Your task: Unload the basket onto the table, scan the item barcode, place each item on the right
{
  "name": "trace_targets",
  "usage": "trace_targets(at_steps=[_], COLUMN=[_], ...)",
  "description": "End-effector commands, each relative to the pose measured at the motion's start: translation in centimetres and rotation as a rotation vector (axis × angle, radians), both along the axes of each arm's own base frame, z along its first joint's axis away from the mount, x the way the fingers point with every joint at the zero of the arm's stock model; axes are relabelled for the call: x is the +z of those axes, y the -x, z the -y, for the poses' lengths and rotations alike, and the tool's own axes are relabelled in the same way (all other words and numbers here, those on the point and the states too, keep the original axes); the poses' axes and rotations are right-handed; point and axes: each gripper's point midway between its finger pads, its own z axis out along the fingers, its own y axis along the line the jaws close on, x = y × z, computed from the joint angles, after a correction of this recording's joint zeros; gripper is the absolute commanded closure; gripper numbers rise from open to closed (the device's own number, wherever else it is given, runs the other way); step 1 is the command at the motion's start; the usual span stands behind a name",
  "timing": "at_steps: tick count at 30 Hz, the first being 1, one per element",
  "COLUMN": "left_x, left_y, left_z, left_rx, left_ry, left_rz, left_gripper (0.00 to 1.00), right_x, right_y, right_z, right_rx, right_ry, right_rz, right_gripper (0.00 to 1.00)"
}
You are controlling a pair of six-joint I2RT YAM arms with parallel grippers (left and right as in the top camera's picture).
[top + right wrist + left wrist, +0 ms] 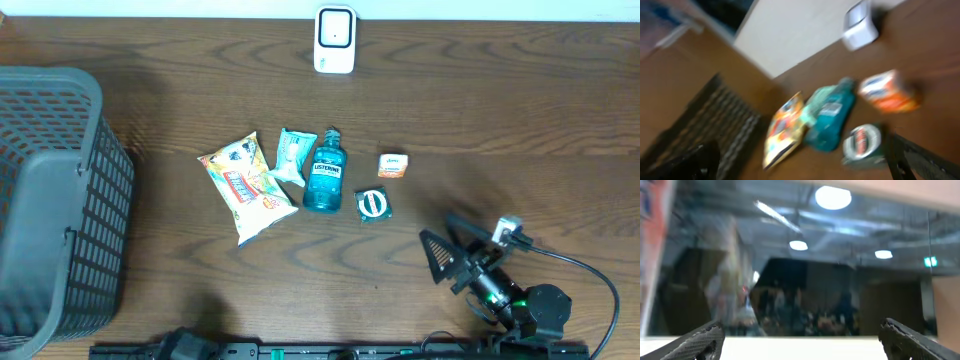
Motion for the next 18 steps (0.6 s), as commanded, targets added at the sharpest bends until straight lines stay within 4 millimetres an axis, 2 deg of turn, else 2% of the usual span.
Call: trace_targets(at_steps=[1, 5, 9, 11, 14, 18], left_x=[-0.4, -1.2, -2.2, -2.1, -2.2, -2.2], left_y=[4.3, 9.5, 13.3, 14.3, 14.2, 13.9], left_z=[-1.3, -2.5, -2.8, -2.9, -2.8, -2.9], left_rx=[0.035, 0.118, 0.174, 0.192, 0.199, 0.206], left_ry=[0.033, 0.068, 0.088, 0.093, 0.090, 0.096], left_rz=[0.094, 0.202, 0.282, 0.297, 0.292, 0.290], left_gripper=[0.02, 0.02, 0.02, 0.02, 0.02, 0.02], right_x=[0.3, 0.6, 1.4, 1.9, 2.5, 2.9], right_y=[2.2, 2.5, 2.7, 2.4, 1.4, -0.2], right_z=[-2.1, -2.3, -2.4, -2.1, -1.2, 1.4], right_rx=[0.178, 0.199, 0.212, 0.181, 0.095, -0.091], right_ry=[-0.056, -0.048, -0.026, -0.008, 0.034, 0.178], right_rz=[-0.038, -0.018, 0.040, 0.064, 0.074, 0.008], right_gripper=[0.01, 0.01, 0.01, 0.01, 0.01, 0.01])
